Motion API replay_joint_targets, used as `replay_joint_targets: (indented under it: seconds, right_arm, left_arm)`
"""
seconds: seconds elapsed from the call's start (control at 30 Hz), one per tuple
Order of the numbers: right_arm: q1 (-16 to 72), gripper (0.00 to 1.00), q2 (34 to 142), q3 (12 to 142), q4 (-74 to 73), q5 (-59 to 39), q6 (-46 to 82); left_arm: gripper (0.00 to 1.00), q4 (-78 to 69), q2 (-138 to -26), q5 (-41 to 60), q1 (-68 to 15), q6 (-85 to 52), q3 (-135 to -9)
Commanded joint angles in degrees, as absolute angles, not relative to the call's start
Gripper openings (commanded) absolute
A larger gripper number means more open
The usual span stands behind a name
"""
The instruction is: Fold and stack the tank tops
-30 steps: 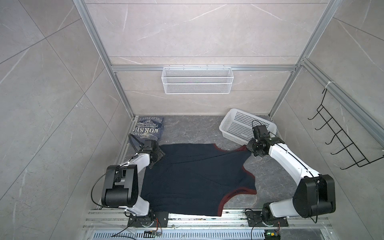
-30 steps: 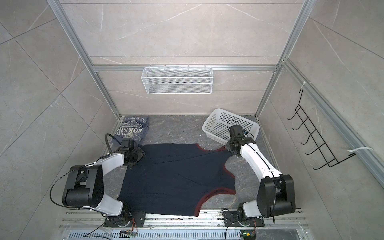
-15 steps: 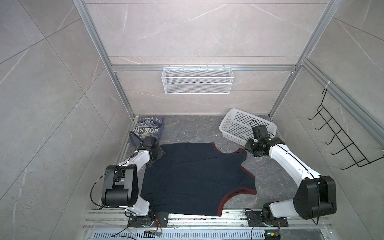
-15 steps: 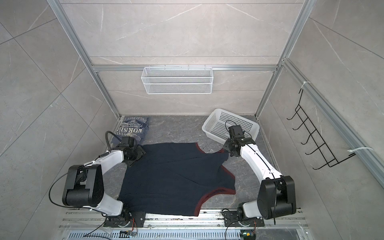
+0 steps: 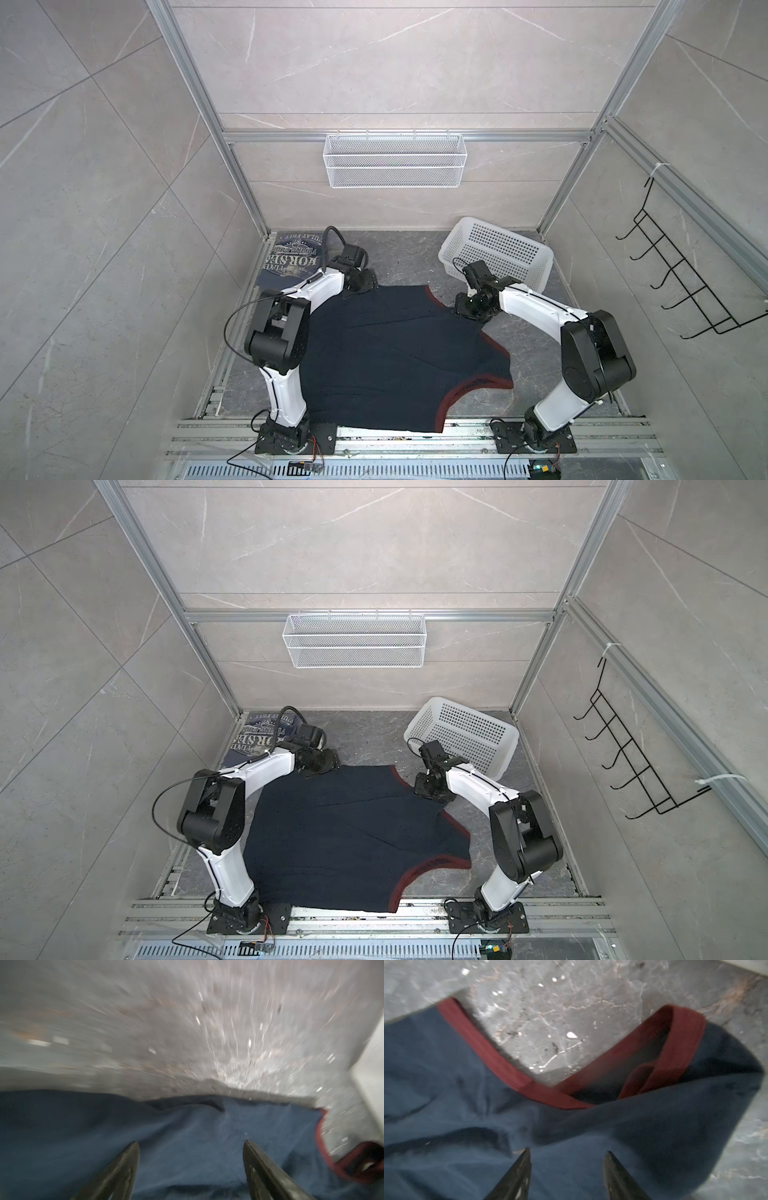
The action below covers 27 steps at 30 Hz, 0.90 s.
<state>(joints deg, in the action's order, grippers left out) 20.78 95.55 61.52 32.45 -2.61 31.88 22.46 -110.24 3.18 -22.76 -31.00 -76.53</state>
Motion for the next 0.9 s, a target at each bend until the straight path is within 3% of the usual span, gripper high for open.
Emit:
replay_joint_targets:
  seconds: [0.0, 0.3, 0.47, 0.6, 0.87]
  right_arm:
    - [20.76, 0.6, 97.35, 59.67, 30.33, -3.45, 32.98]
    - [24.38, 0.73, 101.14, 59.82, 27.96, -8.03, 30.09]
    - [22.78, 0.74, 90.24, 56.32, 26.32, -2.55, 28.87]
    - [14.62, 0.67, 82.97, 51.28, 23.3, -4.58, 30.41]
    - [10.75, 0.49, 89.46, 51.72, 19.44, -2.59, 30.75]
  left_arm:
    - [0.81, 24.4, -112.84, 3.8, -24.08, -28.64, -79.62]
    - [0.81, 24.72, -114.95, -2.76, -18.35, -33.39, -75.49]
    - [0.81, 23.48, -112.39, -3.24, -14.08, -33.27, -70.0]
    - [0.81, 22.7, -111.71, -2.13, -13.73, -31.95, -68.99]
    - [0.81, 22.15, -111.98, -0.82, -13.84, -32.83, -69.6]
